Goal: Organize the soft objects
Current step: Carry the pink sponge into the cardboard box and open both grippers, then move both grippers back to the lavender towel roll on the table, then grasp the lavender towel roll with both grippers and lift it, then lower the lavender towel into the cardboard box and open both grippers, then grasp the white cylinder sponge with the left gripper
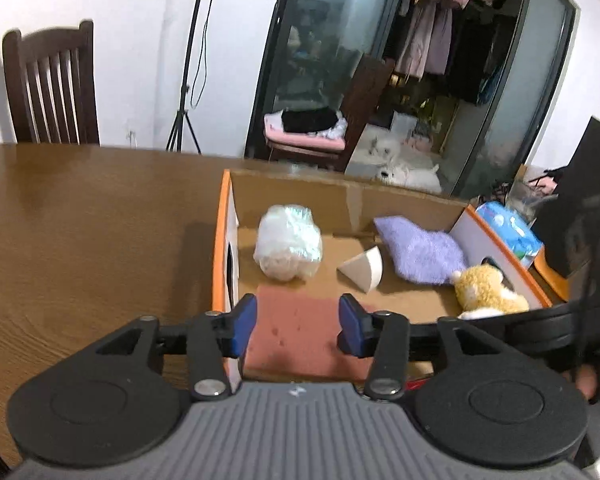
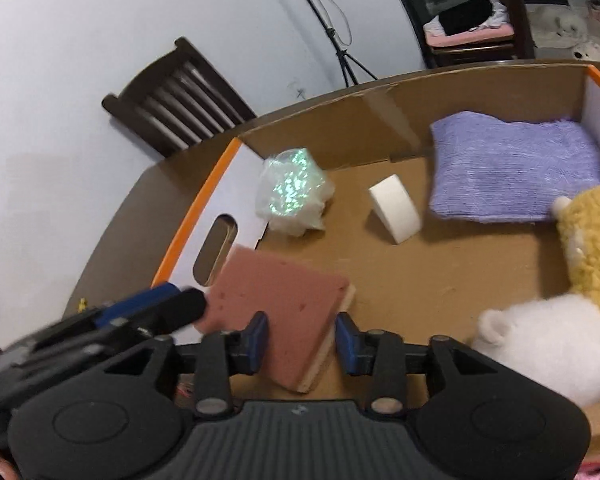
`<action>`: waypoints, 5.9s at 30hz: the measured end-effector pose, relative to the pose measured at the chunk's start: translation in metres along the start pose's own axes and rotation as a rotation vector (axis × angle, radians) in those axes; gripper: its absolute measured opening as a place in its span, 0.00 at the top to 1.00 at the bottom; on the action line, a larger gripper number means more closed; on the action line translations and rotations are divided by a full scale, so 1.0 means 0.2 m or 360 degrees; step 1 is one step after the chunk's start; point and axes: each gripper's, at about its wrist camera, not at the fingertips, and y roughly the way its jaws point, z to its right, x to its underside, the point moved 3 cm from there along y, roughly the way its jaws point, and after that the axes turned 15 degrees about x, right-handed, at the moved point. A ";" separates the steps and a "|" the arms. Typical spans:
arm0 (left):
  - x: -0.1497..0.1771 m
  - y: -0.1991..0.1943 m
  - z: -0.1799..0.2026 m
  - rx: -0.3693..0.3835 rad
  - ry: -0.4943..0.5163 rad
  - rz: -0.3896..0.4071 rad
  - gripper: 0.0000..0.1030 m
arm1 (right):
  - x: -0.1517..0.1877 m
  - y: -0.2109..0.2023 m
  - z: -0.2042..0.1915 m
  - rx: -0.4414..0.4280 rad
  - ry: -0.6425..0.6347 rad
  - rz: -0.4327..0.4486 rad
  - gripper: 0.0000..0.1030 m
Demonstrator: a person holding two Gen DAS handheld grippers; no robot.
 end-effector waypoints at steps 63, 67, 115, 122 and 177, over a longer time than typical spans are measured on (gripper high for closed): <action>0.74 -0.29 0.24 0.0195 -0.0560 0.0094 0.49 | 0.69 -0.67 0.17 0.0046 -0.0400 0.0459 0.63; 0.75 -0.27 0.19 0.0300 -0.0611 0.0113 0.60 | 0.53 -0.45 0.10 0.0112 -0.0522 0.0157 0.63; 0.40 -0.55 0.38 0.0544 -0.0070 0.0269 0.73 | 0.81 -0.88 0.14 -0.0205 -0.0165 0.0542 0.83; -0.23 0.14 0.01 0.0242 -0.0065 -0.0117 0.73 | -0.11 -0.45 -0.04 -0.0004 -0.0295 0.0363 0.83; 0.97 -0.70 0.63 0.0035 0.0126 0.0030 0.28 | 1.25 -1.05 0.43 0.0346 -0.0258 0.0647 0.23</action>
